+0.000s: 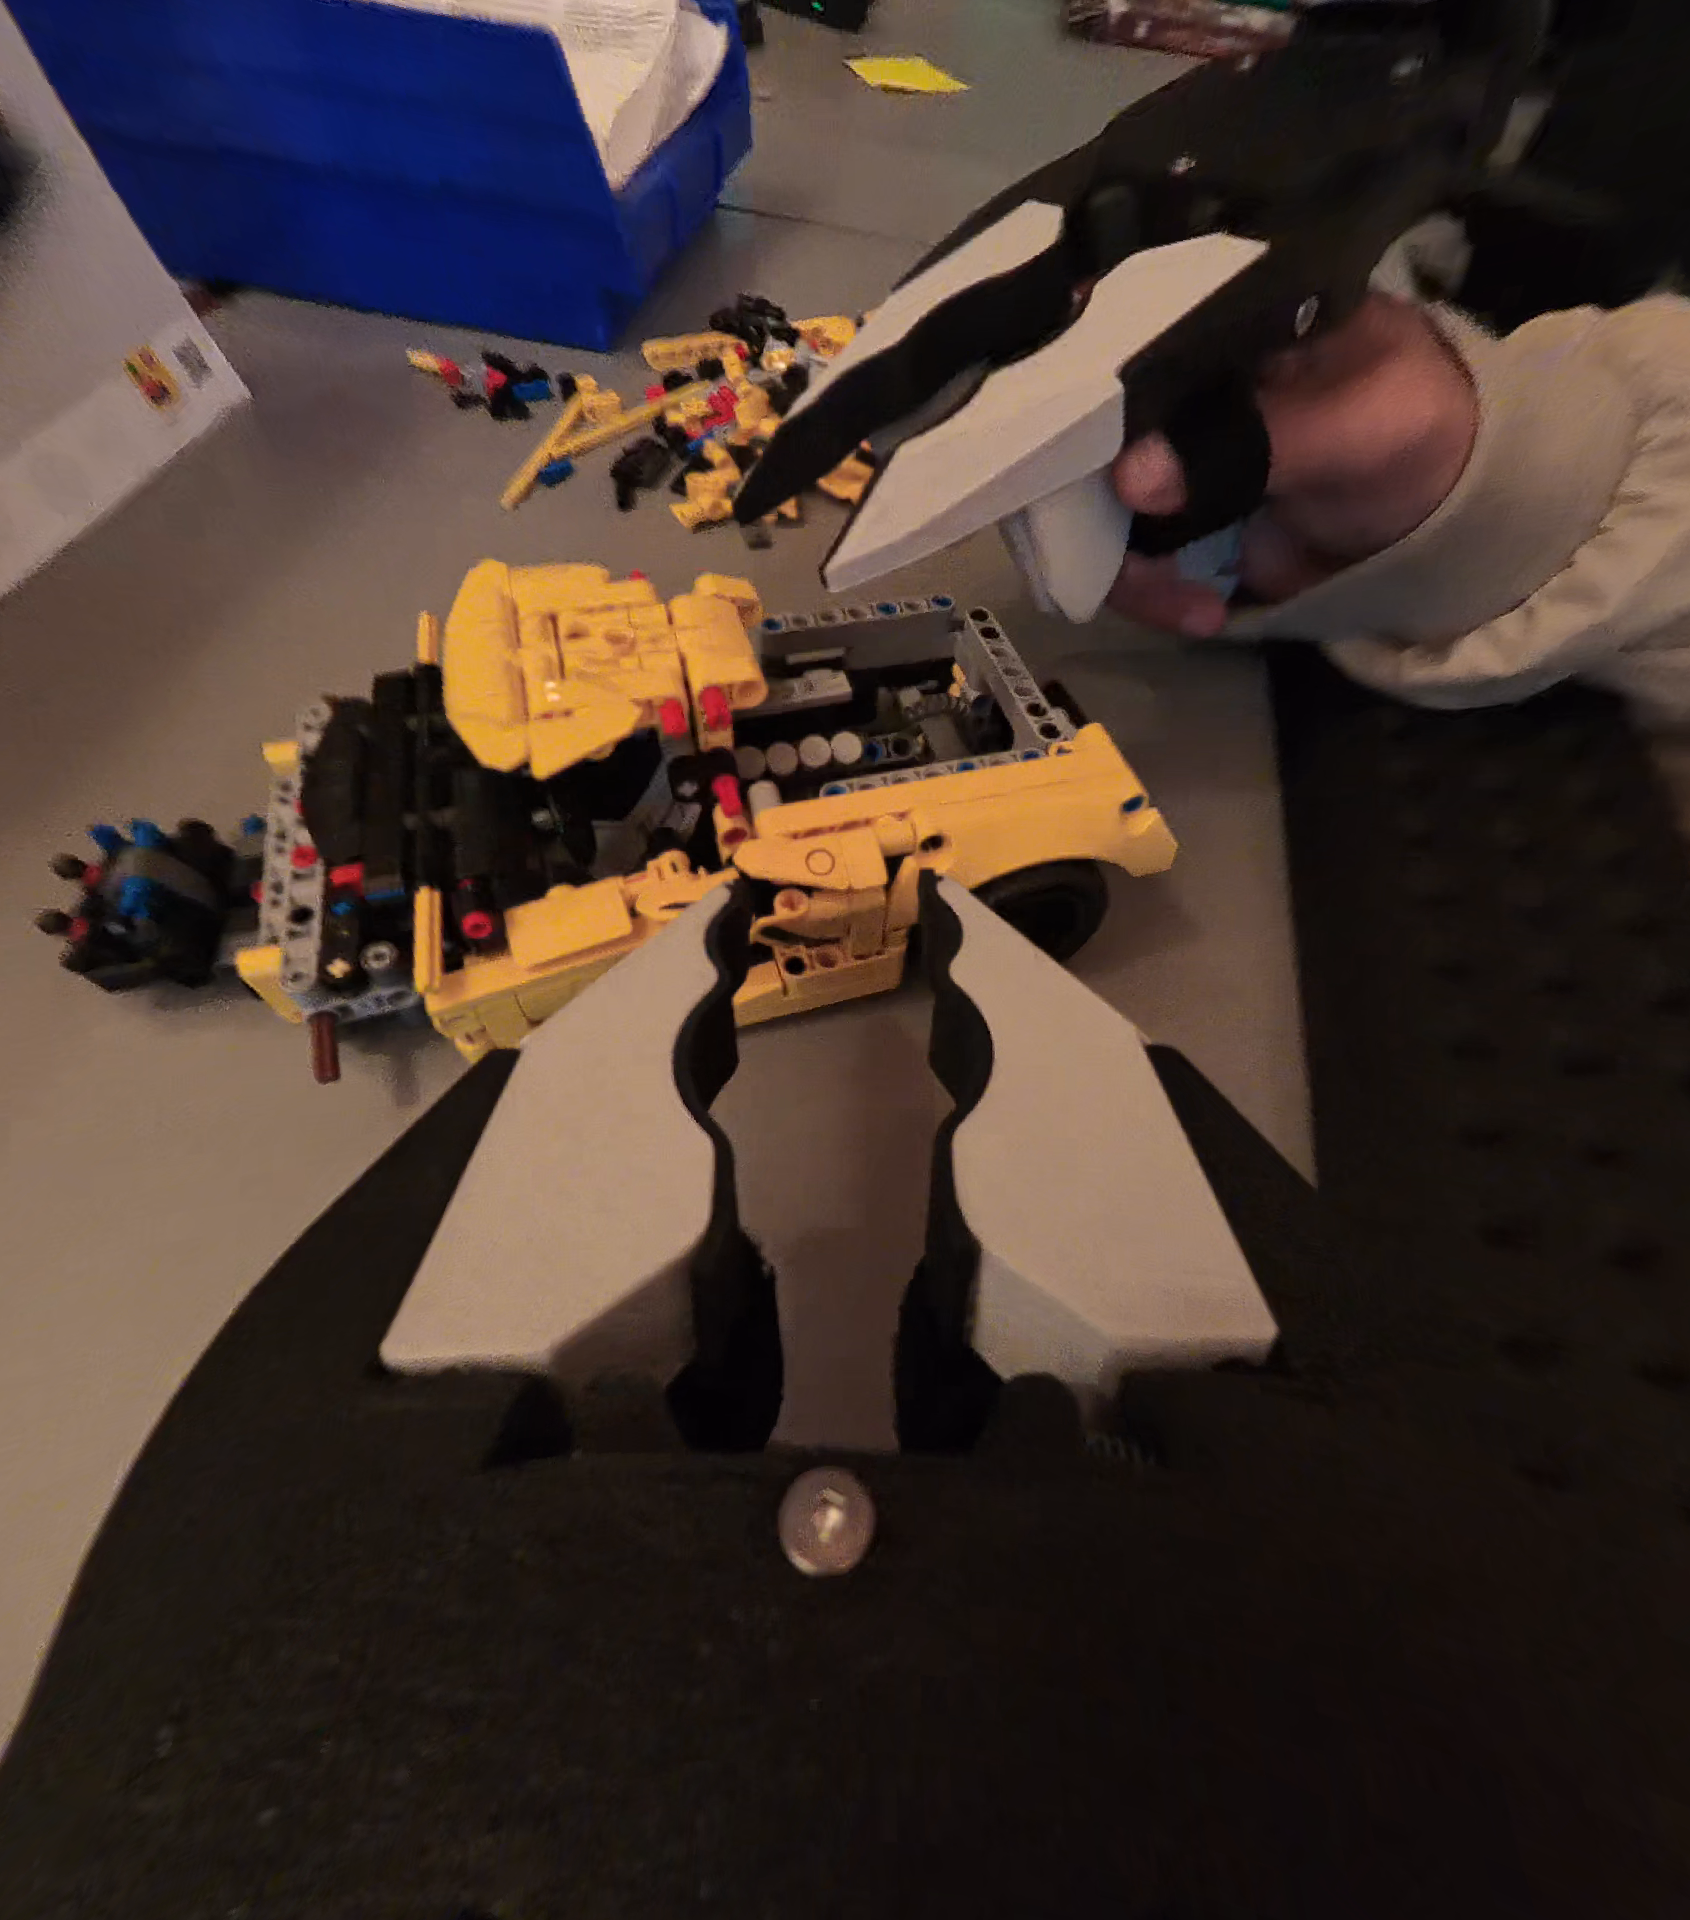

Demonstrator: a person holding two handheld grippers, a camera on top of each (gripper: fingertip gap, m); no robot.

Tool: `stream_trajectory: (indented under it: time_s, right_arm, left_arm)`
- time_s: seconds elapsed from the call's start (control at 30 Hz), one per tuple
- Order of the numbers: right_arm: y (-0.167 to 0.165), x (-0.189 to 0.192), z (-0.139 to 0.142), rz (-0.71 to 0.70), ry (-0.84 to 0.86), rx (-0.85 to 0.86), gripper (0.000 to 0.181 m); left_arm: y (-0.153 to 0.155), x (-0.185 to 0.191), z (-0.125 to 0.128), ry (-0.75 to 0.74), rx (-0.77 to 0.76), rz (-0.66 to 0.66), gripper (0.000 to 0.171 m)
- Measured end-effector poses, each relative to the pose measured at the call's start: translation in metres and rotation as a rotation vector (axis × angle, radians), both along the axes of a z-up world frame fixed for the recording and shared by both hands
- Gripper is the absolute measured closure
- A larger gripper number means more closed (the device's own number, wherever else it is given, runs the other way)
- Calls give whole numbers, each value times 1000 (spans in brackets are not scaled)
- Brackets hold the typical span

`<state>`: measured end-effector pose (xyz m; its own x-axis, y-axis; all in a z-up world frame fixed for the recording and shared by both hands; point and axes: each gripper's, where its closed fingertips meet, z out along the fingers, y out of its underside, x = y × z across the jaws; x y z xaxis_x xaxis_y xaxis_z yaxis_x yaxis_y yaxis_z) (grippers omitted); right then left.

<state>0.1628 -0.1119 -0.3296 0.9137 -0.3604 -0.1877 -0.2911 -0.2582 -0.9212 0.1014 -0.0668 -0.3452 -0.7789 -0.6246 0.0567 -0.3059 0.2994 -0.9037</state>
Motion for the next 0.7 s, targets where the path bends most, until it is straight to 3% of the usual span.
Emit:
stream_trajectory:
  time_s: [0.07, 0.33, 0.7]
  right_arm:
    - [-1, -1, 3, 7, 7, 22, 146]
    - [2, -5, -3, 39, 43, 9, 151]
    - [9, -17, -8, 95, -31, -53, 153]
  left_arm:
    - [-6, -1, 5, -56, 7, 1, 141]
    - [-6, 7, -5, 38, -49, 0, 135]
    - [-11, 13, -11, -22, 40, 15, 135]
